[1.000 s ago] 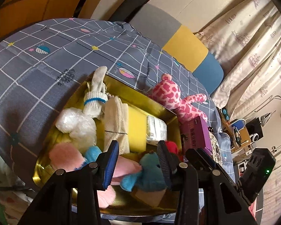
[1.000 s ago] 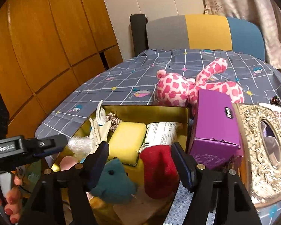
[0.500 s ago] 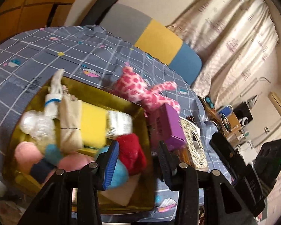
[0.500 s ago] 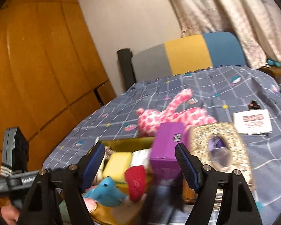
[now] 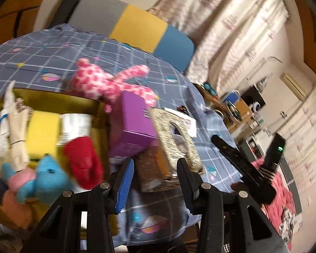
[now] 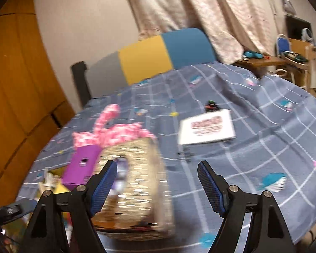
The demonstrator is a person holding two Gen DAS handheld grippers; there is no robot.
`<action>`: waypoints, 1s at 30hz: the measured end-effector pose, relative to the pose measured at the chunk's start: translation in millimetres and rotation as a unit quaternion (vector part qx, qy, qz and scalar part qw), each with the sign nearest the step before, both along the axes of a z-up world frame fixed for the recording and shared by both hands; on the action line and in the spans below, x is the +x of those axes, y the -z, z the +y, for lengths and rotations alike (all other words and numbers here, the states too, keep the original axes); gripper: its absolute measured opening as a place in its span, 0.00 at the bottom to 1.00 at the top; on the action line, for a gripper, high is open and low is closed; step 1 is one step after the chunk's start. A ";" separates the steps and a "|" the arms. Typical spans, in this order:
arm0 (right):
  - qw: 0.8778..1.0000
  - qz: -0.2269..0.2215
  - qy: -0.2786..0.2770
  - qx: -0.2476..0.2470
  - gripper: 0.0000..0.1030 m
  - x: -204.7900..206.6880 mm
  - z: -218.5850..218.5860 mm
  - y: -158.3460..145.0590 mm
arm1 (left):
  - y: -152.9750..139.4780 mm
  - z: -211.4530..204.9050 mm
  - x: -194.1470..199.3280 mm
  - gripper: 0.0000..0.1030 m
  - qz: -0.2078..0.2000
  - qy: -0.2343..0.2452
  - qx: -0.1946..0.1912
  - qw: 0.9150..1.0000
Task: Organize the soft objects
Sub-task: 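Move both tools back to the white card with the black hair tie, then grasp the white printed card at its edge with the right tool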
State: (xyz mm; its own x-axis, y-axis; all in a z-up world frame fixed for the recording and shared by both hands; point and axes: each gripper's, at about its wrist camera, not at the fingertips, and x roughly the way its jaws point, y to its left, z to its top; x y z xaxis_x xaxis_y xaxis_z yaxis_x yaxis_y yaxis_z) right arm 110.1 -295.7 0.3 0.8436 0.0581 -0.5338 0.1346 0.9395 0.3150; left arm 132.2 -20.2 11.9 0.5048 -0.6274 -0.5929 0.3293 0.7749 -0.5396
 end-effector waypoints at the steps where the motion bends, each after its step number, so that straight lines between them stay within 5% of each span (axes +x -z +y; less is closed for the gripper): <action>1: 1.000 0.006 0.007 -0.003 0.77 0.5 -7.5 2.7 | -1.0 -5.7 -0.3 0.41 -0.001 0.006 0.000 1.000; 15: 0.995 0.077 0.023 -0.063 0.78 48.9 -77.7 52.7 | -4.0 -65.4 12.8 0.41 0.011 0.058 0.009 0.998; 30: 0.987 0.131 0.078 0.041 0.77 155.7 -182.2 96.4 | -12.8 -98.2 38.2 0.41 0.018 0.064 0.006 0.998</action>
State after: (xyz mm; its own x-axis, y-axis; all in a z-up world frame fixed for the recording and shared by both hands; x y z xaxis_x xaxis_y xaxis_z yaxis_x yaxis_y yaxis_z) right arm 265.8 -477.9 -96.1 0.6793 -0.0090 -0.7338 0.3622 0.8737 0.3246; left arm 170.3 -118.4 24.7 0.3995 -0.6780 -0.6171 0.4068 0.7343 -0.5434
